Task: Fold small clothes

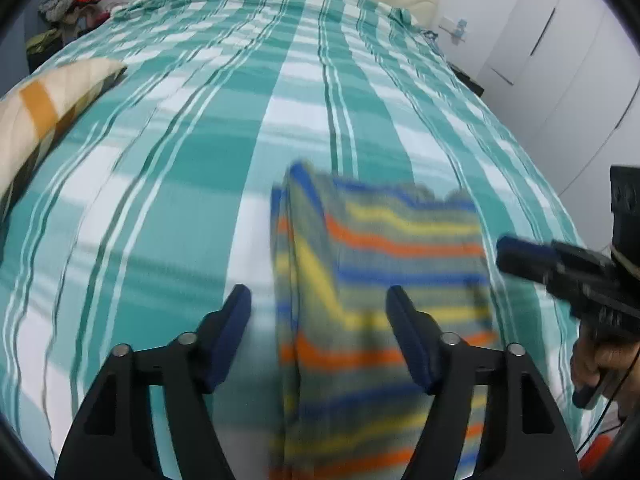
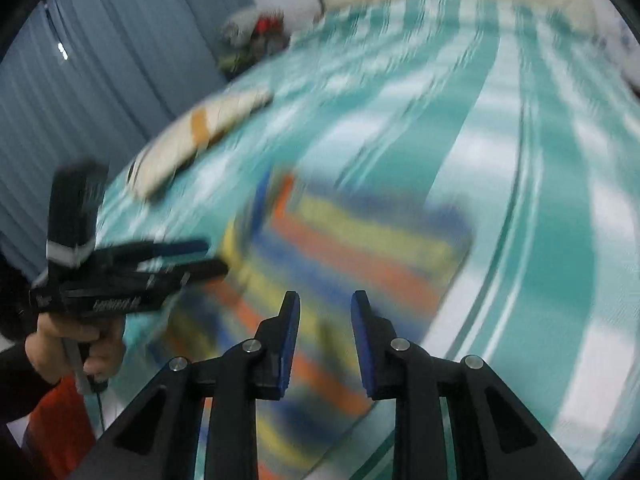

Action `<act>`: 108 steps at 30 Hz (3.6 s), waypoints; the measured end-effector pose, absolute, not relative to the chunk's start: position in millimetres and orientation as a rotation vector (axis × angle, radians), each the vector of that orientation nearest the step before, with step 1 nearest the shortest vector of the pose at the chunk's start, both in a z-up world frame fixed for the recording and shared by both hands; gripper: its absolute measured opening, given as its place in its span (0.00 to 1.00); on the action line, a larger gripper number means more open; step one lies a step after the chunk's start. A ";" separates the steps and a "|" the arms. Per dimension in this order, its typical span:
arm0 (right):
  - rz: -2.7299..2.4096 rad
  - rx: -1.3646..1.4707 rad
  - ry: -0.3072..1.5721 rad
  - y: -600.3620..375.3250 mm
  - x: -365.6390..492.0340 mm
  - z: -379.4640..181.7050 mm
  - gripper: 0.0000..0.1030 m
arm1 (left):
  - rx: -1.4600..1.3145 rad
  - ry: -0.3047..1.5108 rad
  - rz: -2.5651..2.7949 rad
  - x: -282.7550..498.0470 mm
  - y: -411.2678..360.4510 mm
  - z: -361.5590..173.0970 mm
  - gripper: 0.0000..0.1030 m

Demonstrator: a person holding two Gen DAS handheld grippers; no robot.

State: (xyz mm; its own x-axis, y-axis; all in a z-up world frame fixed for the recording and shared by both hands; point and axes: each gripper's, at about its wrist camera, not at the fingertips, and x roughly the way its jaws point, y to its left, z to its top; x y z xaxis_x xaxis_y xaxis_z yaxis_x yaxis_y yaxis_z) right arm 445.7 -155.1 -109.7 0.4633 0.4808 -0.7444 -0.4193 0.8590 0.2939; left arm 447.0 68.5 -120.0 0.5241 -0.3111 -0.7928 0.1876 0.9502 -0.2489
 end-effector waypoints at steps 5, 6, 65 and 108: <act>0.420 0.090 1.104 -158.9 509.0 -157.6 0.28 | -0.117 1.087 -0.198 492.9 72.7 -163.2 0.76; 0.403 0.092 1.152 -158.4 514.4 -175.1 0.28 | -0.136 1.082 -0.200 491.8 76.1 -161.5 0.76; 0.097 -0.026 0.946 -145.7 189.2 -190.6 1.00 | 0.053 0.976 -0.078 216.8 60.4 -187.8 1.00; 0.259 0.235 0.916 -205.4 384.8 -89.3 0.80 | -0.013 0.954 -0.287 380.5 -6.3 -97.1 0.72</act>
